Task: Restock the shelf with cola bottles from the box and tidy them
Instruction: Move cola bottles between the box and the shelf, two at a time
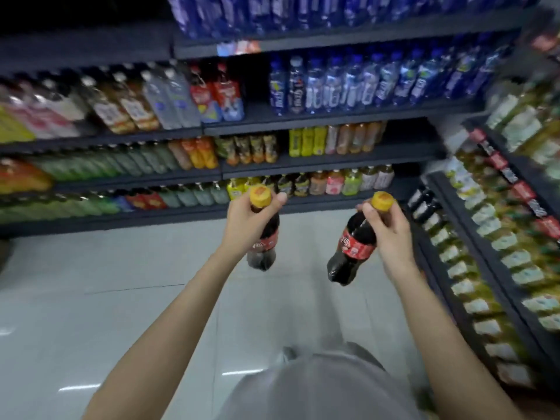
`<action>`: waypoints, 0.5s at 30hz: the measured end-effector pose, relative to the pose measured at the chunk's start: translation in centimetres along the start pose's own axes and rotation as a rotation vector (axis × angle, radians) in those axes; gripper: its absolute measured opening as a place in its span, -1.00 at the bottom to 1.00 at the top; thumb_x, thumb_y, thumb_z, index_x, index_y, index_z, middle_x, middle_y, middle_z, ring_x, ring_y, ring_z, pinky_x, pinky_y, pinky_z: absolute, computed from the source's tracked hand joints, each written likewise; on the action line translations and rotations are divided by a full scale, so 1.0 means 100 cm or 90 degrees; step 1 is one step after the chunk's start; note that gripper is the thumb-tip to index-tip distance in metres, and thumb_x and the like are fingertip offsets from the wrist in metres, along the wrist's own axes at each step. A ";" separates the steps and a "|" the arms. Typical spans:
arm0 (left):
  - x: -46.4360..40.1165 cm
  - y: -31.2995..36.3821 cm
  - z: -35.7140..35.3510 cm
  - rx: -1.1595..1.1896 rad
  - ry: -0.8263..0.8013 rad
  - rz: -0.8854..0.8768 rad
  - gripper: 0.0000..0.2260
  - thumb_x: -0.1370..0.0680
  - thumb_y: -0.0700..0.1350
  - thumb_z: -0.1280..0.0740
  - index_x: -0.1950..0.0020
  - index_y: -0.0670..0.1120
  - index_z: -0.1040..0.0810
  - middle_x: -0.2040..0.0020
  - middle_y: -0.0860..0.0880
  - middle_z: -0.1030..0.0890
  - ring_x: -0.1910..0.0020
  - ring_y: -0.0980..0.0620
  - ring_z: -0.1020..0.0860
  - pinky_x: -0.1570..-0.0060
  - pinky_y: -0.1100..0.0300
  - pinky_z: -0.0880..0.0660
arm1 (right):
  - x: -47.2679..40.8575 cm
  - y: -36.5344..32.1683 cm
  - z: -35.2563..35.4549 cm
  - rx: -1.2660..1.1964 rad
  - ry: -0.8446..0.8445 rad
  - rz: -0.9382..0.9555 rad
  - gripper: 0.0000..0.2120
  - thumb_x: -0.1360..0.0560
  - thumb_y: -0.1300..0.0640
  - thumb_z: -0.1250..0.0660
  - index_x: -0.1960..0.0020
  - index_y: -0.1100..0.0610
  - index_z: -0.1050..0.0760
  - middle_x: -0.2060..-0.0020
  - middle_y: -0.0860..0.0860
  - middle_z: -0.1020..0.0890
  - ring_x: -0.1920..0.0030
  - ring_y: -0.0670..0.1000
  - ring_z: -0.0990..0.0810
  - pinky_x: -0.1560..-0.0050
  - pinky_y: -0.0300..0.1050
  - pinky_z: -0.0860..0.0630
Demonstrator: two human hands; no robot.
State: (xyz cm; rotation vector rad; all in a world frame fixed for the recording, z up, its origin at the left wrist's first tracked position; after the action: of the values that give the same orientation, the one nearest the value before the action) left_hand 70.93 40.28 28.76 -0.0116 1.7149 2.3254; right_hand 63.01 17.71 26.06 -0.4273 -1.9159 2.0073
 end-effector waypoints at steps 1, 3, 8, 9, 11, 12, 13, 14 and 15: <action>-0.013 -0.006 0.021 -0.009 0.035 -0.002 -0.81 -0.44 0.09 -0.43 0.30 0.05 -0.54 0.34 0.17 -0.57 0.27 0.31 -0.51 0.17 0.35 -0.41 | -0.015 -0.005 -0.028 0.000 -0.014 0.005 -0.94 -0.52 0.12 -0.34 0.08 -0.04 -0.49 0.05 0.02 -0.63 0.05 -0.15 -0.58 -0.04 -0.32 -0.47; -0.040 -0.016 0.063 0.005 0.110 -0.006 -0.70 -0.45 0.08 -0.44 0.26 -0.15 -0.55 0.34 0.05 -0.57 0.28 0.22 -0.51 0.16 0.26 -0.41 | -0.045 -0.016 -0.082 0.008 -0.064 0.029 -0.95 -0.51 0.09 -0.35 0.08 -0.05 -0.50 0.08 -0.05 -0.63 0.06 -0.18 -0.57 -0.05 -0.28 -0.46; -0.117 -0.026 0.167 0.086 0.333 -0.012 -0.57 -0.51 -0.01 -0.40 0.25 -0.39 -0.42 0.33 -0.14 -0.41 0.31 0.10 -0.40 0.28 0.36 -0.33 | -0.123 -0.053 -0.203 0.038 -0.187 0.120 -0.82 -0.40 -0.10 -0.33 0.07 -0.05 -0.51 0.01 0.06 -0.66 -0.05 -0.03 -0.60 -0.12 -0.15 -0.46; -0.135 -0.028 0.186 0.095 0.357 -0.016 -0.58 -0.51 -0.01 -0.39 0.27 -0.36 -0.41 0.34 -0.12 -0.41 0.32 0.10 -0.39 0.28 0.36 -0.33 | -0.138 -0.061 -0.226 0.025 -0.201 0.131 -0.81 -0.39 -0.11 -0.32 0.06 -0.05 -0.51 0.01 0.05 -0.66 -0.05 -0.03 -0.60 -0.12 -0.16 -0.46; -0.172 -0.032 0.223 0.109 0.392 -0.023 -0.64 -0.53 0.02 -0.36 0.29 -0.24 -0.45 0.35 -0.04 -0.45 0.31 0.13 -0.43 0.21 0.32 -0.37 | -0.168 -0.074 -0.271 -0.009 -0.223 0.153 -0.81 -0.38 -0.12 -0.33 0.05 -0.07 -0.51 0.00 0.04 -0.66 -0.06 -0.06 -0.60 -0.12 -0.20 -0.45; -0.191 -0.033 0.240 0.106 0.404 -0.028 -0.67 -0.53 0.03 -0.36 0.30 -0.17 -0.46 0.35 0.00 -0.46 0.30 0.14 -0.44 0.17 0.28 -0.38 | -0.184 -0.081 -0.293 -0.024 -0.228 0.169 -0.82 -0.40 -0.12 -0.33 0.04 -0.09 -0.50 -0.01 0.04 -0.65 -0.07 -0.07 -0.59 -0.13 -0.22 -0.44; -0.211 -0.033 0.257 0.096 0.414 -0.037 -0.69 -0.54 0.03 -0.35 0.31 -0.12 -0.46 0.36 0.04 -0.47 0.30 0.15 -0.45 0.15 0.25 -0.38 | -0.202 -0.090 -0.316 -0.043 -0.231 0.192 -0.85 -0.42 -0.12 -0.34 0.05 -0.11 -0.50 -0.01 0.06 -0.65 -0.07 -0.06 -0.59 -0.14 -0.22 -0.44; -0.231 -0.033 0.272 0.086 0.421 -0.046 -0.71 -0.54 0.03 -0.35 0.32 -0.08 -0.46 0.37 0.10 -0.48 0.30 0.16 -0.46 0.14 0.26 -0.39 | -0.219 -0.099 -0.337 -0.064 -0.231 0.215 -0.88 -0.45 -0.12 -0.35 0.05 -0.13 -0.48 -0.01 0.09 -0.64 -0.07 -0.05 -0.59 -0.14 -0.21 -0.44; -0.249 -0.032 0.287 0.074 0.429 -0.056 -0.73 -0.54 0.01 -0.35 0.33 -0.05 -0.47 0.39 0.15 -0.49 0.31 0.19 -0.46 0.15 0.30 -0.39 | -0.235 -0.109 -0.357 -0.079 -0.222 0.237 -0.88 -0.47 -0.12 -0.36 0.05 -0.13 -0.47 0.00 0.12 -0.64 -0.05 -0.03 -0.59 -0.12 -0.23 -0.43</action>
State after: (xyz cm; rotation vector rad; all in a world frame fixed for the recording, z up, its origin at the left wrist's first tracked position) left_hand 99.73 63.28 38.43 -0.9227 2.0700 2.2945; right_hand 100.08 40.01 34.91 -0.5259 -2.3220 2.3295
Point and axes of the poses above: each hand's wrist, its own x-axis away from the middle knuckle, its own z-axis out of the back of the hand, y = z × x, the point moved 1 cm from there along -x, towards the middle knuckle
